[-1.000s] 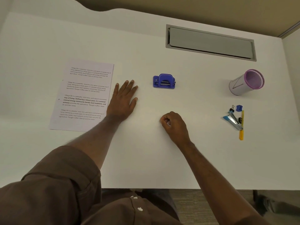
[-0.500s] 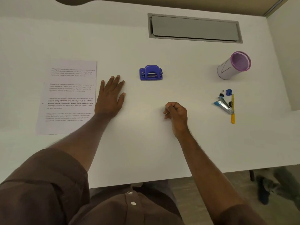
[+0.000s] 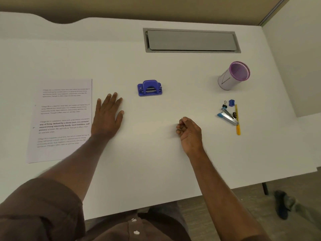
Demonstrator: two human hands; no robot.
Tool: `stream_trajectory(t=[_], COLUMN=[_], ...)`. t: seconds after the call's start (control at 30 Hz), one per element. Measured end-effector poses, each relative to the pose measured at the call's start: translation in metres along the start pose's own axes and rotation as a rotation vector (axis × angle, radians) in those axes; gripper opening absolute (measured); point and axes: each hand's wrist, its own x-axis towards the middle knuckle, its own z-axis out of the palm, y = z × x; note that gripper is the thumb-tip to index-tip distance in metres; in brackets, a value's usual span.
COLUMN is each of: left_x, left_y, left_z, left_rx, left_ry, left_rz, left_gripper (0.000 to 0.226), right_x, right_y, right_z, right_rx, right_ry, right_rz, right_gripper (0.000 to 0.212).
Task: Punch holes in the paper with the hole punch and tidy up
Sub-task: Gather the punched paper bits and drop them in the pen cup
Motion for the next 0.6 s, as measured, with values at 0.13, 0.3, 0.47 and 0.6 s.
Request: stream_trajectory(t=[0.13, 0.3, 0.47, 0.6], left_x=[0.001, 0.001, 0.002, 0.001], left_y=[0.000, 0.002, 0.001, 0.001], left_z=[0.001, 0.001, 0.001, 0.001], left_rx=[-0.002, -0.012, -0.013, -0.012], left_ry=[-0.003, -0.007, -0.024, -0.014], left_rz=[-0.004, -0.011, -0.019, -0.023], left_gripper=[0.054, 0.056, 0.058, 0.058], right_x=[0.019, 0.047, 0.078, 0.115], right_y=[-0.044, -0.112, -0.183, -0.230], right_z=[-0.003, -0.006, -0.015, -0.026], right_rx=[0.019, -0.037, -0.188, -0.497], right_ry=[0.008, 0.030, 0.238, 0.462], right_rz=[-0.077, -0.204, -0.383, -0.430], right_gripper=[0.018, 0.014, 0.008, 0.015])
